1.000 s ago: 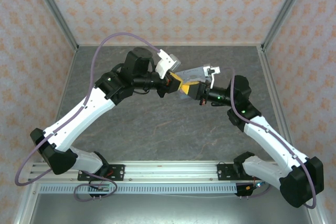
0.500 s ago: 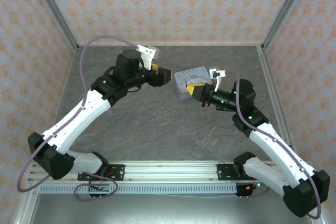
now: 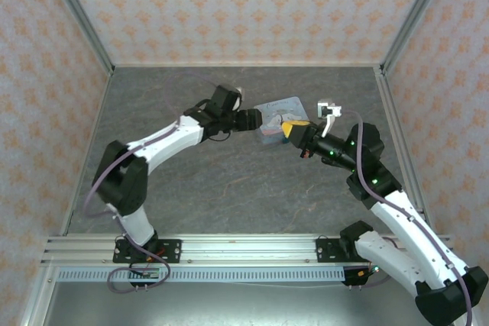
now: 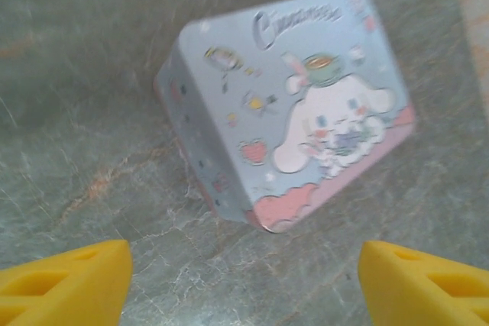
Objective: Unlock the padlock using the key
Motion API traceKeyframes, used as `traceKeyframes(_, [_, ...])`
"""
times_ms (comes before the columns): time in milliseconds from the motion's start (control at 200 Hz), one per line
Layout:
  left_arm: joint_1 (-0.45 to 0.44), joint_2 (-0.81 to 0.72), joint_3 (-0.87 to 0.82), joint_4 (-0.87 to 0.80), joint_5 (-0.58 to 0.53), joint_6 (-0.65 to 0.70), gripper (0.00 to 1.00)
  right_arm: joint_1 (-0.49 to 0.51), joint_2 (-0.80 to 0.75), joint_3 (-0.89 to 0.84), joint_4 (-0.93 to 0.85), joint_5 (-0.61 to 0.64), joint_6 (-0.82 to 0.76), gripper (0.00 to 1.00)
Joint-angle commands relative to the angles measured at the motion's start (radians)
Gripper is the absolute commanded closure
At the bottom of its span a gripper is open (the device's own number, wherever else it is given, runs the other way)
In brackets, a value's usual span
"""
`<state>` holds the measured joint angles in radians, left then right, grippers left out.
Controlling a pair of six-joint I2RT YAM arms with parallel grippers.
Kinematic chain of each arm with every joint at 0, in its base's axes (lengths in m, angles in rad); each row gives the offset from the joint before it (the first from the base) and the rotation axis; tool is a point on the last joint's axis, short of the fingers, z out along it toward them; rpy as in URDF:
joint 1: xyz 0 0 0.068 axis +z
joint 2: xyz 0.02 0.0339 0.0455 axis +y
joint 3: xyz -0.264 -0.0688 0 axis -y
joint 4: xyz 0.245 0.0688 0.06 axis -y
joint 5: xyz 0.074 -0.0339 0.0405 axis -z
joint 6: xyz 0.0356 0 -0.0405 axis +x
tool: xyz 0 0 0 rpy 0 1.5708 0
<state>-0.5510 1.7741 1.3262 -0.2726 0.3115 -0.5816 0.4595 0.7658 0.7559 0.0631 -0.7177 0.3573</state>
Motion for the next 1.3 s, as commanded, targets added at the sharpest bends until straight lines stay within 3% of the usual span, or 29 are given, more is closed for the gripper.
traceKeyframes(0, [-0.021, 0.059, 0.077, 0.020, 0.028, -0.093, 0.22, 0.004, -0.023, -0.008, -0.003, 0.021, -0.013, 1.00])
traceKeyframes(175, [-0.032, 0.181, 0.126, 0.039, 0.039, -0.148, 0.21, 0.005, -0.029, -0.013, -0.004, 0.021, -0.005, 1.00])
traceKeyframes(586, [-0.033, 0.261, 0.128, 0.002, 0.008, -0.156, 0.22, 0.004, -0.031, -0.018, -0.005, 0.027, -0.002, 1.00])
traceKeyframes(956, [-0.009, 0.178, -0.043, -0.044, -0.073, -0.124, 0.21, 0.004, -0.030, -0.016, -0.018, 0.034, -0.009, 1.00])
traceKeyframes(1291, [0.068, 0.055, -0.172, -0.056, -0.103, -0.088, 0.21, 0.004, -0.023, -0.021, -0.013, 0.040, -0.007, 1.00])
